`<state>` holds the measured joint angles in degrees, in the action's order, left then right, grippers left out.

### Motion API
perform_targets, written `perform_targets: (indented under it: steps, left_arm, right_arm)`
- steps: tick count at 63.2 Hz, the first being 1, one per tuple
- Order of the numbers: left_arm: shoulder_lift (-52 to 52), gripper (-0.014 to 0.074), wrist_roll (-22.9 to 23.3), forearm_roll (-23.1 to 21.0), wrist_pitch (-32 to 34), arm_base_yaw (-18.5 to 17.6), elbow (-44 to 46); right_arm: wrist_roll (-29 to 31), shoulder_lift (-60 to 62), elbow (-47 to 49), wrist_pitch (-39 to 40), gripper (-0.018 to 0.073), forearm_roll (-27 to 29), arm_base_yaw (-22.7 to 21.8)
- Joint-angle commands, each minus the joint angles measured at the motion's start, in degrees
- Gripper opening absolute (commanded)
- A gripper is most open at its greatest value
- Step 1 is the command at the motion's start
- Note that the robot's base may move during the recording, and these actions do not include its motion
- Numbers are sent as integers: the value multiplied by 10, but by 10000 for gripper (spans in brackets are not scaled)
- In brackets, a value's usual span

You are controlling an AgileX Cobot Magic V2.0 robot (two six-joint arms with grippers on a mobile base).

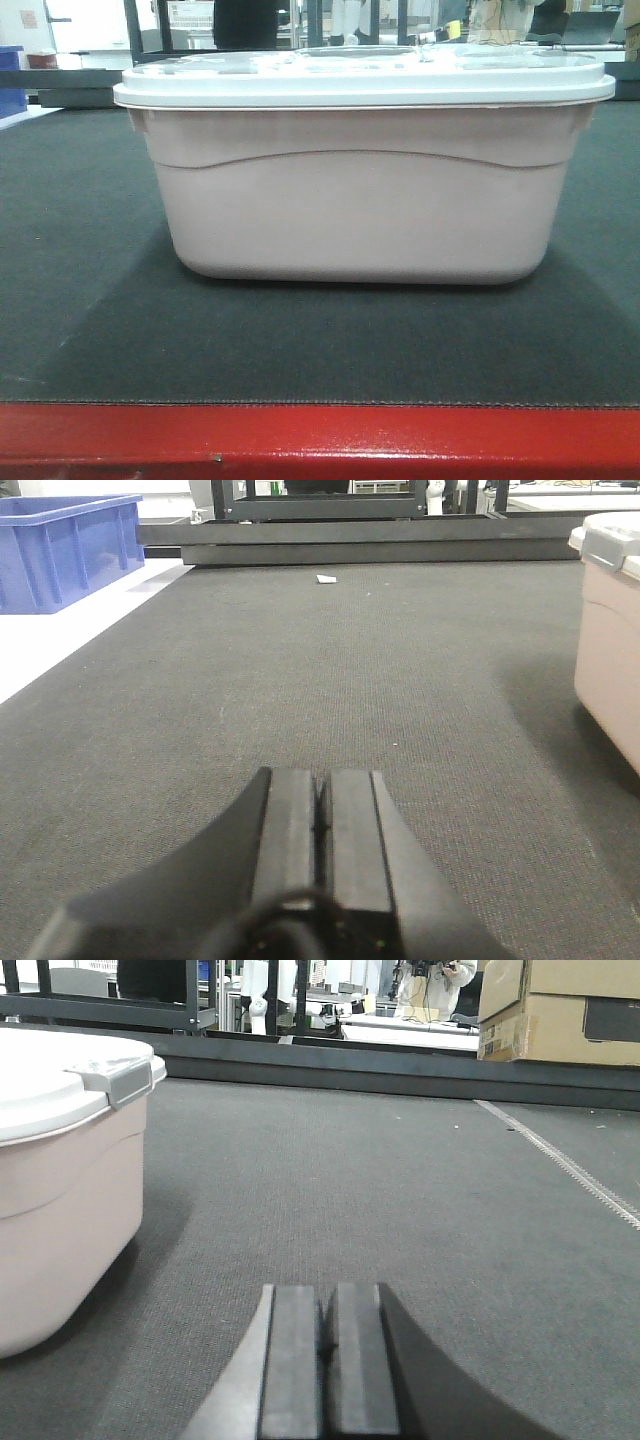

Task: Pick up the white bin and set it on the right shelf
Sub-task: 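Move both grippers to the short ends of the pink bin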

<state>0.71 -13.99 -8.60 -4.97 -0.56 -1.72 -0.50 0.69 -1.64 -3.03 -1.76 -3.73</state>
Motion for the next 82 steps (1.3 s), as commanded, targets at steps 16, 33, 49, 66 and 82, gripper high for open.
perform_targets:
  steps: [16, 33, 49, 66, 82]
  left_arm:
    - [6, -126, 5, -3, 50, 0, 1]
    - [6, -126, 5, -3, 50, 0, 1]
    - [6, -126, 5, -51, 59, 0, 1]
    - [1, -126, 5, -52, 130, 0, 16]
    - [-60, -124, 5, -51, -9, -1, 200]
  right_arm:
    - [5, 10, 0, 48, 68, 0, 0]
    - [5, 10, 0, 48, 68, 0, 0]
    - [5, 10, 0, 75, 68, 0, 0]
    - [5, 10, 0, 93, 68, 0, -1]
    - [5, -18, 105, 95, 68, 12, -1]
